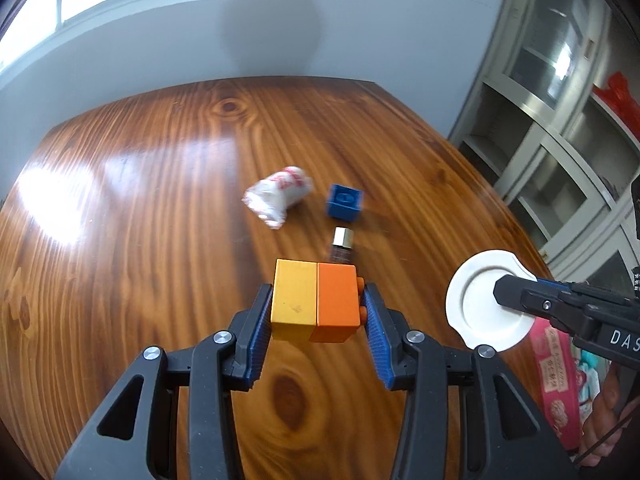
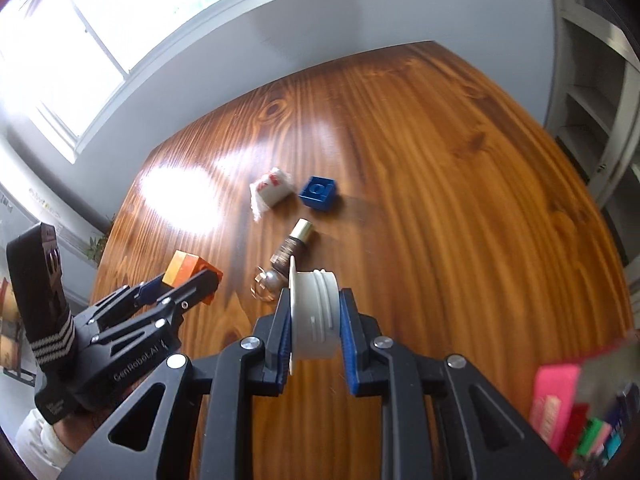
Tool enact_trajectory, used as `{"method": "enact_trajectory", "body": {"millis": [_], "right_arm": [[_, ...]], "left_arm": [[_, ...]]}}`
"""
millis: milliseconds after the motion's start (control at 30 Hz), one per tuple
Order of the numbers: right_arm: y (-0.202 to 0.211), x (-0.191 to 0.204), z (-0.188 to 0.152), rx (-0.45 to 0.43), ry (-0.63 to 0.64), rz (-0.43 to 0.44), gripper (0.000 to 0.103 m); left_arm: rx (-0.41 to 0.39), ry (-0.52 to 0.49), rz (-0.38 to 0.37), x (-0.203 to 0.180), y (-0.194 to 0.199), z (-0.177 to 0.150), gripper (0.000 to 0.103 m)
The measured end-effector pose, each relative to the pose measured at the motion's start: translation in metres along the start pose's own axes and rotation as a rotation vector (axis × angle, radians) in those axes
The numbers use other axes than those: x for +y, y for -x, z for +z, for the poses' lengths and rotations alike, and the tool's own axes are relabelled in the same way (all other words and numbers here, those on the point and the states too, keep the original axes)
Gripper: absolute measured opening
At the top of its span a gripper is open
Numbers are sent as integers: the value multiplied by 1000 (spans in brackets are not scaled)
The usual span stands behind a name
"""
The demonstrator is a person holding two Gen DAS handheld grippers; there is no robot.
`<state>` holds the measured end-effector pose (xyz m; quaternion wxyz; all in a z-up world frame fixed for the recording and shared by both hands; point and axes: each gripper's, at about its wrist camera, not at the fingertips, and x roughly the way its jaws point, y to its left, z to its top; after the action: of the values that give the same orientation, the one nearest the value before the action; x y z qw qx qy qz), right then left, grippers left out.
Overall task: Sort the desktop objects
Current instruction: 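Carry the brick and white lid to the box and open both grippers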
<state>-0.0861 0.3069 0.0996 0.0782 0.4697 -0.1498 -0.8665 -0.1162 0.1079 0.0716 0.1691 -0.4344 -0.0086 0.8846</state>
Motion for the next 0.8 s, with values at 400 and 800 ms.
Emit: {"method": "enact_trajectory", "body": {"millis": [400, 800], "right_arm": [[78, -68, -56, -52, -63, -77, 24], [142, -149, -112, -76, -143, -163, 24]], "left_arm": [[-4, -109, -85, -102, 26, -20, 47], [14, -213, -168, -216, 39, -48, 47]]}}
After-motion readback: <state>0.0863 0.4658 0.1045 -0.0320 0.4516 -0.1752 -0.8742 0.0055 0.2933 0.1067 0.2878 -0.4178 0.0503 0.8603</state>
